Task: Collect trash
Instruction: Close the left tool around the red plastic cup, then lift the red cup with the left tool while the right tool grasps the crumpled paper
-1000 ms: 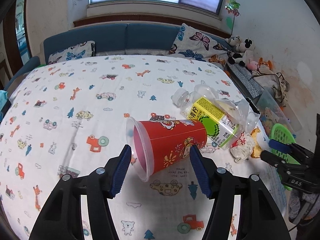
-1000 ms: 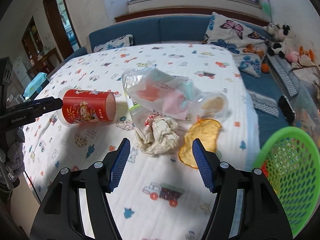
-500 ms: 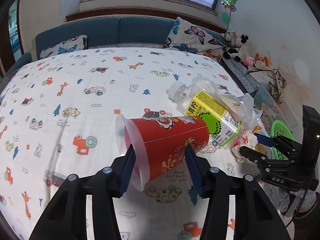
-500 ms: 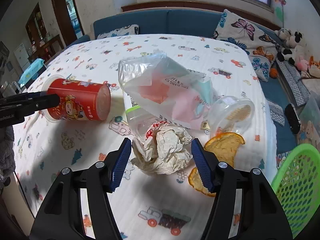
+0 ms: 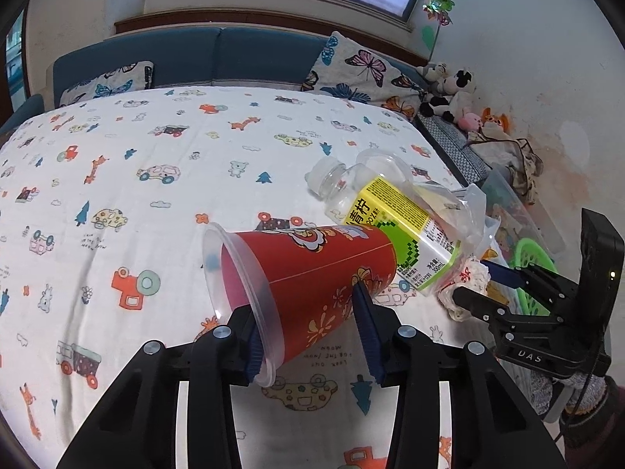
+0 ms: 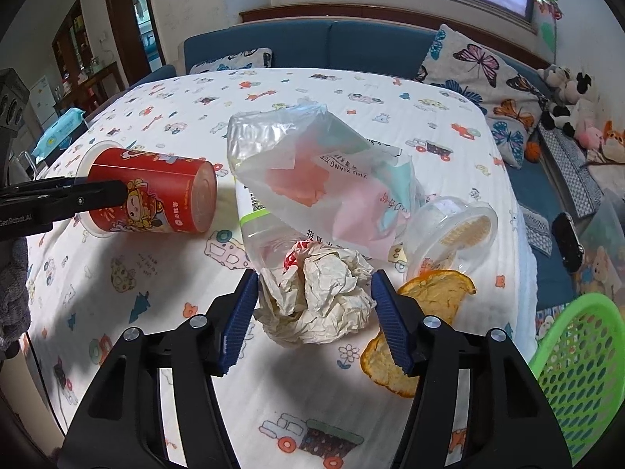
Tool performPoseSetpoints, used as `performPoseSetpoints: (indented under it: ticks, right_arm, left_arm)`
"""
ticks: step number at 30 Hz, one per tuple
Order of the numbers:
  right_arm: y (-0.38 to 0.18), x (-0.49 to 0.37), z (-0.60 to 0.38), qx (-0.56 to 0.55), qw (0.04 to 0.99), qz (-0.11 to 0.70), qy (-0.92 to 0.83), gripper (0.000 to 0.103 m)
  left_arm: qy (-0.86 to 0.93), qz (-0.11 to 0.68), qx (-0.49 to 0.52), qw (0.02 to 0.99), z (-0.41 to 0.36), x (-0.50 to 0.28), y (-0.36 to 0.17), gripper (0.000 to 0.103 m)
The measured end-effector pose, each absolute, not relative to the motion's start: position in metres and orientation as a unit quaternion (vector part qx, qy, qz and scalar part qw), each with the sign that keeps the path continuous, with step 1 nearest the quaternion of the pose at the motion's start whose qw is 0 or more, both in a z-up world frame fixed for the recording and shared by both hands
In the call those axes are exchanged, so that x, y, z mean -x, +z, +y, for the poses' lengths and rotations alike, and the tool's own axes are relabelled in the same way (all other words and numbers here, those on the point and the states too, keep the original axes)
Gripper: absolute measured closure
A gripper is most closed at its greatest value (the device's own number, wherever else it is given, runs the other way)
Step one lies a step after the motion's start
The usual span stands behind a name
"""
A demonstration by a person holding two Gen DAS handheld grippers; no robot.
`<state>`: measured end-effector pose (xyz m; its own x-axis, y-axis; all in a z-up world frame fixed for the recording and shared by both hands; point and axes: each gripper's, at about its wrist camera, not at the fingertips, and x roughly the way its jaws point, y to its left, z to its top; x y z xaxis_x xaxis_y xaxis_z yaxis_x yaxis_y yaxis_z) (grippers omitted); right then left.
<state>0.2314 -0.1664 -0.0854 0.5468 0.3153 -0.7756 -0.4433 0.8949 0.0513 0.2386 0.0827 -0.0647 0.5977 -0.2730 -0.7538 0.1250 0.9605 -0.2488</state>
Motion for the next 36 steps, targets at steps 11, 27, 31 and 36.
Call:
performPoseSetpoints:
  ticks: [11,27,31,36]
  right_arm:
    - [-0.091,-0.234,-0.168,0.076,0.871,0.434,0.219,0.037]
    - [-0.079,-0.209,-0.176,0.062,0.877,0.423,0.220,0.050]
    - [-0.070,-0.198,-0.183,0.055,0.882,0.415,0.215,0.050]
    - [-0.057,-0.183,-0.196,0.043,0.890,0.403,0.208,0.050]
  left_arm:
    - [-0.128,0.436,0.095,0.886,0.080,-0.243,-0.069,0.062]
    - [-0.161,0.414,0.098,0.891,0.064,-0.232,-0.060,0.097]
    - [-0.161,0.409,0.094,0.893,0.061,-0.223,-0.053,0.097]
    - [-0.170,0.391,0.086,0.901,0.052,-0.204,-0.035,0.097]
